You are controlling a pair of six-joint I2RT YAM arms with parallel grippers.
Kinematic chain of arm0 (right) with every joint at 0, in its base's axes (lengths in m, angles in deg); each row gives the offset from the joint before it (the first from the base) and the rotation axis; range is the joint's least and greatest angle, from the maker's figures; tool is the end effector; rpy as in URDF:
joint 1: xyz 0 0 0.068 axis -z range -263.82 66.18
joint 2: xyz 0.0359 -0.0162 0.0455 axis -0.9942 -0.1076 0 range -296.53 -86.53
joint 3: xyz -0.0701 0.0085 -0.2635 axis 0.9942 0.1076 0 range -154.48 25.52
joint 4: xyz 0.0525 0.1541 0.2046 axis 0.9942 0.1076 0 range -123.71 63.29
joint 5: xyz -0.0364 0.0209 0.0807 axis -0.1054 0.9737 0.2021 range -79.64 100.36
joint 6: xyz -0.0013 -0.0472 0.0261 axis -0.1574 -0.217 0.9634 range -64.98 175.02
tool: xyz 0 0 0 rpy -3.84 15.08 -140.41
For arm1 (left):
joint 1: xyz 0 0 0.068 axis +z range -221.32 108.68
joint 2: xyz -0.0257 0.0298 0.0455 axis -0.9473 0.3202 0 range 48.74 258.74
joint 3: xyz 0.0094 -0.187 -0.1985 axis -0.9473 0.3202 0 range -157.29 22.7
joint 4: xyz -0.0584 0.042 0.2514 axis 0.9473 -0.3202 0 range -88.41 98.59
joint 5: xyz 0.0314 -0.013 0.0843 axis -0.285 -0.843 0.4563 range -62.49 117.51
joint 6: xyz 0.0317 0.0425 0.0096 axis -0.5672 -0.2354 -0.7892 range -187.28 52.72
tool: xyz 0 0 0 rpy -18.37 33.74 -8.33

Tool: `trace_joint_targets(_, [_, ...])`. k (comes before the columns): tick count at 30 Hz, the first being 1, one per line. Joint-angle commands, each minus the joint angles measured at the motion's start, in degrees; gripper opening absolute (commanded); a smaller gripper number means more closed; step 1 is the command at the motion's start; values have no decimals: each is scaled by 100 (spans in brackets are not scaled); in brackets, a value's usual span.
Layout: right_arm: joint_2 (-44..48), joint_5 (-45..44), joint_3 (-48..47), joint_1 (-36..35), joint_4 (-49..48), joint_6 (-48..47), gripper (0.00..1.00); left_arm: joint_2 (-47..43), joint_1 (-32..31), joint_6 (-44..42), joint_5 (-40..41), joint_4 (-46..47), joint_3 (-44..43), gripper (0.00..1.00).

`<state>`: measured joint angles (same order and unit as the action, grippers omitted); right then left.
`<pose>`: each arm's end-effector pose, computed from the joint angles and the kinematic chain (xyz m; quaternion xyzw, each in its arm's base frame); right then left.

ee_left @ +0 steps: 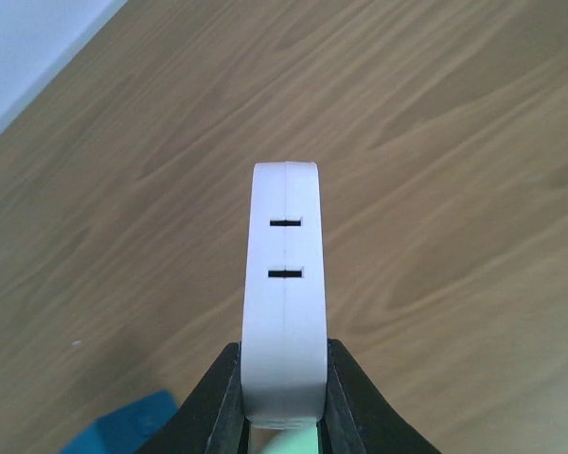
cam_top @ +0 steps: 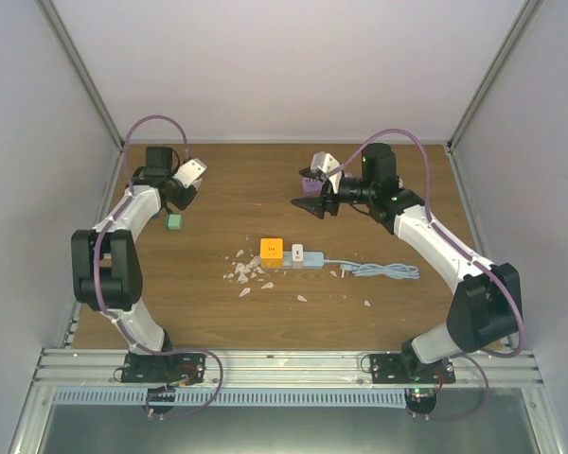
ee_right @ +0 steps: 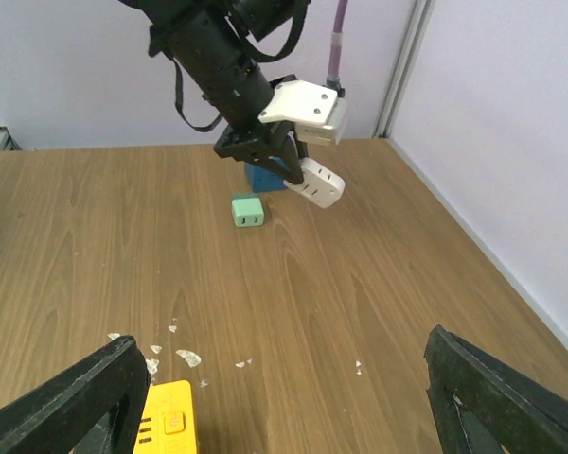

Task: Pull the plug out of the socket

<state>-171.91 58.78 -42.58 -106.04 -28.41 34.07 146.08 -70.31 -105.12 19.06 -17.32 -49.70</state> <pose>0.3053 0.1535 0.3236 -0.4907 0.6218 0.3467 0.5024 0.3702 0.0013 0.2419 0.3203 0.8837 0.0457 0.3382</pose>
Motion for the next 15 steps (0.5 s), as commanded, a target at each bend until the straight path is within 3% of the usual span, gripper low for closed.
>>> trace_joint_targets(1, [153,-147,111,9,220,-218,81,460,-2,-642,1481,1020,-270,0])
trace_joint_targets(15, [73,-330,271,11,215,-379,81,1844,-53,-1667,2724,2118,-660,0])
